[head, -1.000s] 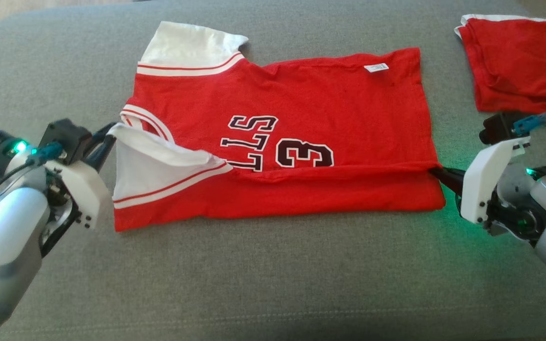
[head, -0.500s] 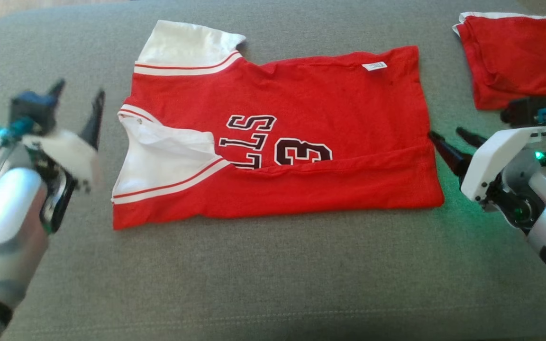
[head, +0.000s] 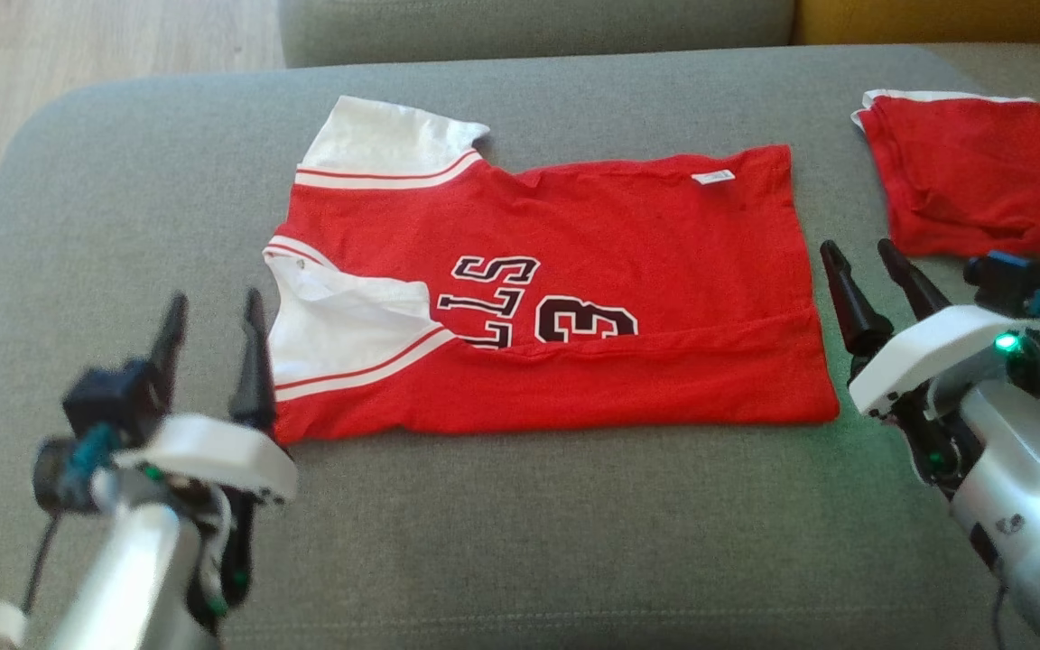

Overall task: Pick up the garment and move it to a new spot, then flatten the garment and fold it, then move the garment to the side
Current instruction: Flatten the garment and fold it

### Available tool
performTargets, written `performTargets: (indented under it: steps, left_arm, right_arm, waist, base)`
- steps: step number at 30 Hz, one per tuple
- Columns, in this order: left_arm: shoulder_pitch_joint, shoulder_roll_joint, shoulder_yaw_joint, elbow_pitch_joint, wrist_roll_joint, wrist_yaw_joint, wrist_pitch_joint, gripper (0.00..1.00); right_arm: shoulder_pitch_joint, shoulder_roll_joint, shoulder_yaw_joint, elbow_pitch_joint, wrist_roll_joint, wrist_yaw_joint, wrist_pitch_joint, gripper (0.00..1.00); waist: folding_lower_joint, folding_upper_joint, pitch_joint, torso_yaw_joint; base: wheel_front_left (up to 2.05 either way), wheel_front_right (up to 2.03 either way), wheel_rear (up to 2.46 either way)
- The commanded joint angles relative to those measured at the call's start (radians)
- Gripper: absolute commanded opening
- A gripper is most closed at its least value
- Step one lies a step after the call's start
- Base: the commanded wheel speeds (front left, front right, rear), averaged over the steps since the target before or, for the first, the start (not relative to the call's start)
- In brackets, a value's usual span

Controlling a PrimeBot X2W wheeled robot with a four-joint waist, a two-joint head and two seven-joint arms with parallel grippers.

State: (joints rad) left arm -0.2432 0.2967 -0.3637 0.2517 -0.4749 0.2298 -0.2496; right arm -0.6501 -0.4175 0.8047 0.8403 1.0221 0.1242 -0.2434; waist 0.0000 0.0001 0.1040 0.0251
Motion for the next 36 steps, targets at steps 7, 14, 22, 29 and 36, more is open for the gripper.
performTargets:
  steps: [7,14,22,29,36]
  left_arm:
    - [0.087,-0.094,0.128,-0.105,0.091,-0.057,-0.012,1.00]
    - [0.153,-0.194,0.243,-0.110,0.181,-0.114,-0.012,1.00]
    - [0.143,-0.238,0.304,-0.053,0.264,-0.153,-0.012,1.00]
    - [0.102,-0.243,0.312,0.072,0.297,-0.162,-0.012,1.00]
    - [0.050,-0.236,0.326,0.249,0.328,-0.120,-0.012,1.00]
  right_arm:
    - [0.142,0.100,-0.283,-0.107,-0.227,0.007,-0.018,1.00]
    - [0.346,0.225,-0.561,-0.284,-0.533,0.007,-0.018,1.00]
    - [0.452,0.335,-0.672,-0.401,-0.719,0.007,-0.016,1.00]
    - [0.450,0.352,-0.688,-0.445,-0.740,0.007,0.002,1.00]
    - [0.454,0.359,-0.695,-0.469,-0.742,0.007,0.014,1.00]
  waist:
    - [0.0000,-0.0001,-0.014,-0.005]
    - [0.0000,-0.0001,-0.013,-0.014]
    - [0.0000,-0.0001,0.007,-0.035]
    - [0.0000,-0.0001,0.026,-0.056]
    - [0.0000,-0.0001,0.036,-0.072]
  base:
    - [0.00,0.00,0.00]
    - [0.00,0.00,0.00]
    - [0.00,0.00,0.00]
    - [0.00,0.00,0.00]
    - [0.00,0.00,0.00]
